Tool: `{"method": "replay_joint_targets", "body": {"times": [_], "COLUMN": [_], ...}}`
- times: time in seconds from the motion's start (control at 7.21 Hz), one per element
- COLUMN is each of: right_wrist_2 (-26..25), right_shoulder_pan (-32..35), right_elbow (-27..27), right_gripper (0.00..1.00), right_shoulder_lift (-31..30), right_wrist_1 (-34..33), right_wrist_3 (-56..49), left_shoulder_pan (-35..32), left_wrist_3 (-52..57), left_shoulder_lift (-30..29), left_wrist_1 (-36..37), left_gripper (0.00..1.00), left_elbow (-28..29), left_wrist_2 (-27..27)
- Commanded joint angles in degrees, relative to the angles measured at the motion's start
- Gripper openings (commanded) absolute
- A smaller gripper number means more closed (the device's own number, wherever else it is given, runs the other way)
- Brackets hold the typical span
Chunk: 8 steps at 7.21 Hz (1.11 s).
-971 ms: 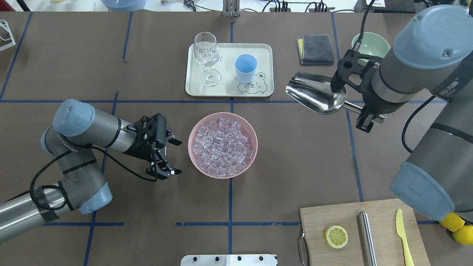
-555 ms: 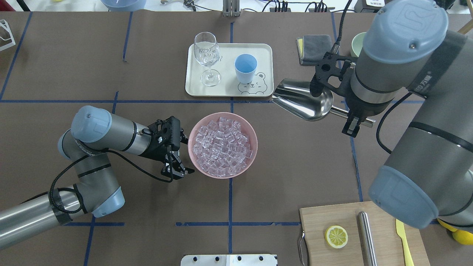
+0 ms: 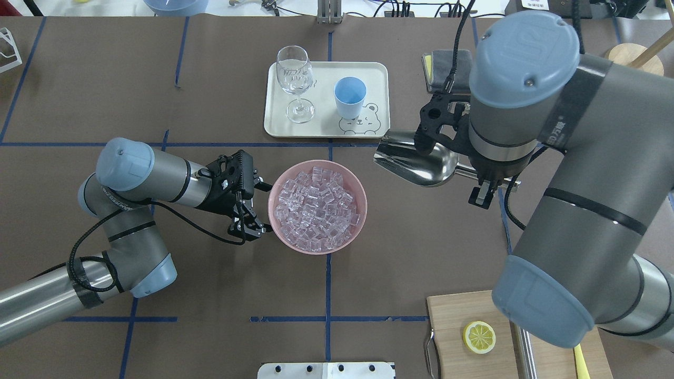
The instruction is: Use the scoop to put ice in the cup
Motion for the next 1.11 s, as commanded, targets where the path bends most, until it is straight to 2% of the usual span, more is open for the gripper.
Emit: {"method": "replay_joint_targets", "body": {"times": [0.0,0.14,0.42,0.56,0.83,0.97], "right_wrist_2": [-2.1,-2.9,-8.7,-10.2,-13.4,-15.0], "right_shoulder_pan": [-2.1,-2.8,-5.3,-6.0,-7.2,-8.0], "right_elbow": [-2.9,-5.4,-9.3,-11.7,-21.8,-23.8], "right_gripper": [0.00,0.00,0.00,0.00,0.00,0.00], "right_shoulder_lift": [3.4,5.2,10.7,12.0,19.6,20.5], "right_wrist_1": [-2.8,-4.0,-11.4,-12.1,-15.7,-16.8], "right_wrist_3": [-2.8,-3.2,-7.8,-9.7,-12.4,-13.7], "left_shoulder_pan": [-0.1,-0.1,0.1,0.2,0.2,0.2], "left_wrist_3": [0.0,0.0,0.0,0.0,-0.1,-0.1], "left_shoulder_lift": [-0.1,-0.2,-0.2,-0.2,-0.5,-0.6], "left_wrist_1": [0.0,0.0,0.0,0.0,-0.2,-0.2], "left_gripper": [1.00,1.00,1.00,1.00,1.00,1.00], "left_elbow": [0.2,1.0,1.2,1.2,1.2,1.2], "left_wrist_2": [-0.1,-0.1,-0.2,-0.2,-0.3,-0.3]}}
